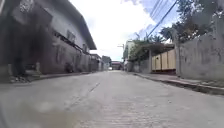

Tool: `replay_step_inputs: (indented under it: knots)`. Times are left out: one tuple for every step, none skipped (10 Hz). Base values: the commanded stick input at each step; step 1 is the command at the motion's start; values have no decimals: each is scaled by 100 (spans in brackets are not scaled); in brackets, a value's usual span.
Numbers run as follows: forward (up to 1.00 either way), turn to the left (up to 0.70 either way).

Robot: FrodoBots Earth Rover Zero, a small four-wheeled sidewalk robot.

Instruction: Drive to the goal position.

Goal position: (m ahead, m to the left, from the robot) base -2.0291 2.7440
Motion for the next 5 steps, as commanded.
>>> replay_step_inputs:
  knots:
    - [70,-15]
    - [70,-35]
    - [70,-35]
    - [70,-35]
    - [70,-35]
